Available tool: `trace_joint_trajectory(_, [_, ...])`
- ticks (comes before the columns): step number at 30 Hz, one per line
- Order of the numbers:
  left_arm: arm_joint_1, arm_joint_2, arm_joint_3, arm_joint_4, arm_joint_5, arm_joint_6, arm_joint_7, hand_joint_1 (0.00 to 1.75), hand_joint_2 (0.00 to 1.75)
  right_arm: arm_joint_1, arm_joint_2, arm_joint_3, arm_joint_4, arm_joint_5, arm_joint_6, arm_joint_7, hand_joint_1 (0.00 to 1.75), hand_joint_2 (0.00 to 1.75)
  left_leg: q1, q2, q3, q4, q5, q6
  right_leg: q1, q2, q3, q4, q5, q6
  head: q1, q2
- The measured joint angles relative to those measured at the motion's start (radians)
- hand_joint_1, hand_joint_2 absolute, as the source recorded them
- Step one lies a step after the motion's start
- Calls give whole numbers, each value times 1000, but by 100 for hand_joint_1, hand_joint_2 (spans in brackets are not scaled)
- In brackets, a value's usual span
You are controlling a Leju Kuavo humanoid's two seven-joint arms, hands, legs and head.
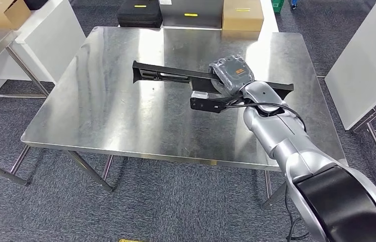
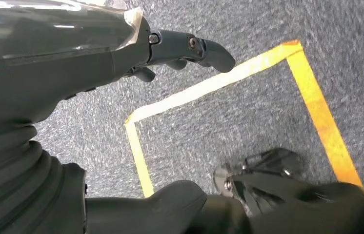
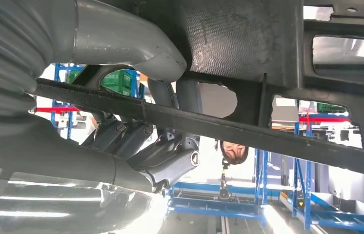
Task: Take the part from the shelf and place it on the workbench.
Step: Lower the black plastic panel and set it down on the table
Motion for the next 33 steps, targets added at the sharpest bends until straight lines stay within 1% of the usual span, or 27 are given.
trace_joint_trajectory(1, [0, 0, 1, 0, 0, 1, 0, 0, 175, 1, 0, 0, 0, 0, 0, 0, 175, 175, 0, 0, -27, 36, -2, 1, 3, 0, 4, 0, -3, -4, 0, 0])
trace_joint_trajectory(2, [1, 0, 2, 0, 1, 2, -3, 0, 175, 2, 0, 0, 0, 0, 0, 0, 175, 175, 0, 0, -38, 40, 12, 4, 6, 0, 8, 0, -6, -7, 0, 0])
trace_joint_trajectory(3, [1, 1, 4, 0, 1, 2, -8, 0, 175, 3, 0, 1, 0, 0, 0, 0, 175, 175, -1, 0, -31, 9, 42, 10, 8, 0, 13, 0, -9, -9, 0, 0])
trace_joint_trajectory(4, [2, 1, 5, 0, 1, 3, -15, 0, 175, 3, 0, 1, 0, 0, 0, 0, 175, 175, -4, 1, -9, -49, 80, 19, 10, 0, 19, 0, -12, -9, 0, 0])
trace_joint_trajectory(5, [1, 1, 6, 0, 1, 5, -26, 0, 175, 2, 0, 1, 0, 0, 0, 0, 175, 175, -8, 3, 18, -110, 111, 29, 12, 0, 24, -1, -16, -9, 0, 0])
trace_joint_trajectory(6, [1, 2, 7, 0, 2, 9, -40, 0, 175, 1, -1, 1, 0, 0, 0, 1, 175, 175, -14, 5, 42, -162, 130, 37, 14, 1, 27, -2, -20, -7, 1, 0])
trace_joint_trajectory(7, [0, 2, 7, 0, 2, 18, -56, 0, 175, 1, -2, 1, 0, 0, 0, 2, 175, 175, -19, 8, 58, -193, 137, 44, 15, 0, 28, -3, -23, -4, 1, 0])
trace_joint_trajectory(9, [0, -1, 8, 0, -3, 62, -94, 0, 175, 1, -4, 1, 0, 2, 0, 2, 175, 175, -26, 9, 66, -209, 132, 49, 16, 0, 30, -8, -26, 6, 0, 0])
trace_joint_trajectory(10, [1, -3, 8, 0, -7, 91, -117, 0, 175, 2, -5, 1, -1, 3, 0, 2, 175, 175, -24, 8, 72, -217, 133, 51, 16, -1, 30, -11, -27, 10, 0, 0])
trace_joint_trajectory(11, [2, -6, 7, 0, -10, 116, -146, 0, 175, 2, -6, 1, -1, 3, 0, 2, 175, 175, -24, 8, 79, -226, 135, 46, 17, -1, 36, -18, -25, 13, 3, 0])
trace_joint_trajectory(13, [2, -10, 7, 0, -16, 140, -193, 0, 175, 1, -9, 0, -2, 3, -1, 0, 175, 175, -26, 5, 92, -242, 139, 36, 21, -1, 49, -32, -23, 13, 7, 0])
trace_joint_trajectory(14, [1, -11, 6, 0, -18, 144, -204, 0, 175, 0, -11, 0, -2, 4, -1, -2, 175, 175, -31, 3, 94, -243, 139, 32, 22, -1, 56, -39, -22, 13, 9, 0])
trace_joint_trajectory(18, [3, -15, 6, 0, -21, 159, -204, 0, 175, 0, -12, 1, -2, 10, -1, -3, 175, 175, -38, 2, 92, -241, 135, 41, 22, -2, 59, -45, -24, 15, 9, 0])
trace_joint_trajectory(24, [3, -18, 6, 0, -22, 159, -208, 0, 175, 0, -11, 1, -2, 10, -1, -3, 175, 175, -39, 2, 92, -240, 135, 47, 21, -2, 61, -50, -22, 19, 10, 0])
trace_joint_trajectory(26, [3, -19, 6, 0, -23, 164, -209, 0, 175, -1, -12, 1, -2, 10, -1, -2, 87, 87, -39, 2, 92, -240, 135, 48, 21, -2, 62, -51, -21, 20, 9, 0])
trace_joint_trajectory(28, [3, -19, 6, 0, -21, 161, -205, 0, 87, -2, -13, 1, -2, 9, -1, 0, 0, 0, -39, 2, 92, -240, 136, 49, 20, -2, 61, -51, -21, 21, 9, 0])
trace_joint_trajectory(30, [3, -19, 6, 0, -21, 156, -198, 0, 0, -4, -15, 0, -1, 6, -1, 1, 0, 0, -39, 2, 93, -240, 136, 49, 19, -2, 61, -51, -20, 22, 9, 0])
trace_joint_trajectory(33, [4, -19, 6, 0, -26, 169, -183, 0, 0, -6, -23, -2, 0, 3, -1, -1, 0, 0, -39, 2, 93, -240, 137, 50, 18, -3, 61, -51, -20, 22, 9, 0])
